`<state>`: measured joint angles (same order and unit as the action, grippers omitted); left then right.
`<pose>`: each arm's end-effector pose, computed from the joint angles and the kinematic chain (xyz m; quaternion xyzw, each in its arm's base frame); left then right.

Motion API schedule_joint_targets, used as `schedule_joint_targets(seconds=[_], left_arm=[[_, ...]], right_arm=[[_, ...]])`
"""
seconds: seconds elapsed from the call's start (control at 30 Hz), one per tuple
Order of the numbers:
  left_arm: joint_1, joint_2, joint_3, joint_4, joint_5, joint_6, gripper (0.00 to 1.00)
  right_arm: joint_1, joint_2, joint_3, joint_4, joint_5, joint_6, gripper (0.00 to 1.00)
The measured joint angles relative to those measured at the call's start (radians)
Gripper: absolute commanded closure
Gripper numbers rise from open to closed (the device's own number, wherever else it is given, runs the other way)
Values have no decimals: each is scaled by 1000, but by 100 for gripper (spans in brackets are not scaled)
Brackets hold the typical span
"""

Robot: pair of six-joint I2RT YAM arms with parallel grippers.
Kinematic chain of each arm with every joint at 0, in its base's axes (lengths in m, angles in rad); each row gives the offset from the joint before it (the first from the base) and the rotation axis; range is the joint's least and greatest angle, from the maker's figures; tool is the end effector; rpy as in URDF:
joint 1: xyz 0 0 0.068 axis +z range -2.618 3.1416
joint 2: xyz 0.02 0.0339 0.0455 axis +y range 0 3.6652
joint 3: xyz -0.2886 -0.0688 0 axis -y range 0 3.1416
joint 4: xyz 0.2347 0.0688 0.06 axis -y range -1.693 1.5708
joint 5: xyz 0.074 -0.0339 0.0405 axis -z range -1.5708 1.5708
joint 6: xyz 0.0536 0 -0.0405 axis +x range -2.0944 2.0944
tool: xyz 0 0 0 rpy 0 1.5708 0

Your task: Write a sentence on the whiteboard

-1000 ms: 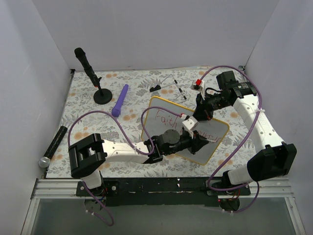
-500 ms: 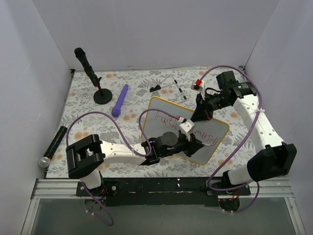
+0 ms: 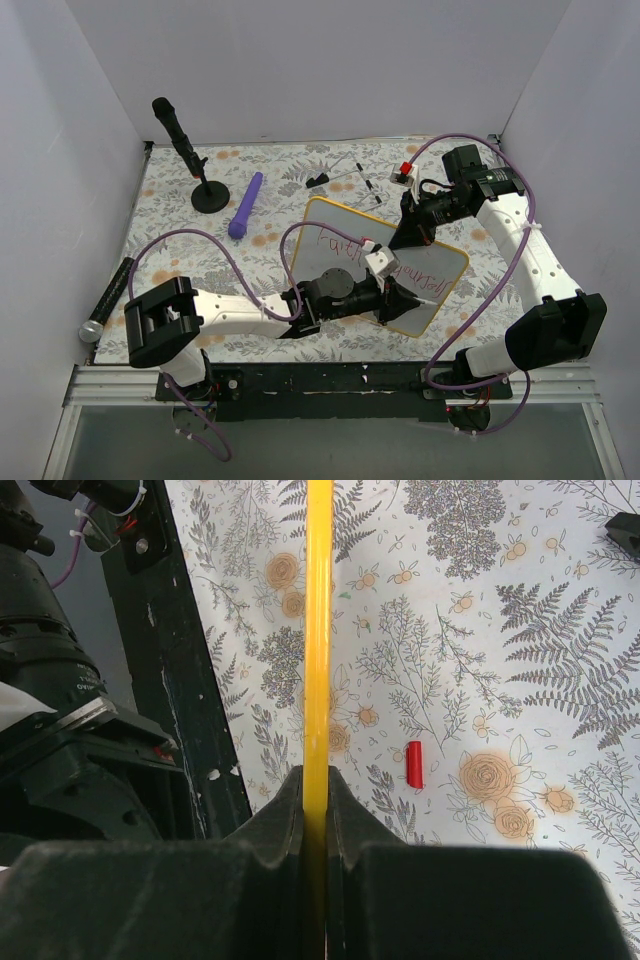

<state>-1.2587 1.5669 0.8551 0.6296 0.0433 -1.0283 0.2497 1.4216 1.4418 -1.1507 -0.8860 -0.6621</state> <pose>0.1092 -0.3461 0.2838 0.0991 0.7288 -0.6230 0.2662 0.2383 0.1036 0.3660 -0.4722 0.7504 0.3690 0.2788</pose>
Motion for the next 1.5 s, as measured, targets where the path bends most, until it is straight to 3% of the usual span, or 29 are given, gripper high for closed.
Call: schedule_joint_targets(seconds=[0.53, 1.5], left_arm=[[2, 51, 95, 21, 5, 30, 100], [10, 98, 126, -21, -45, 47, 100]], right_arm=[[0, 0, 0, 0, 0, 0, 99], [0, 0, 0, 0, 0, 0, 99]])
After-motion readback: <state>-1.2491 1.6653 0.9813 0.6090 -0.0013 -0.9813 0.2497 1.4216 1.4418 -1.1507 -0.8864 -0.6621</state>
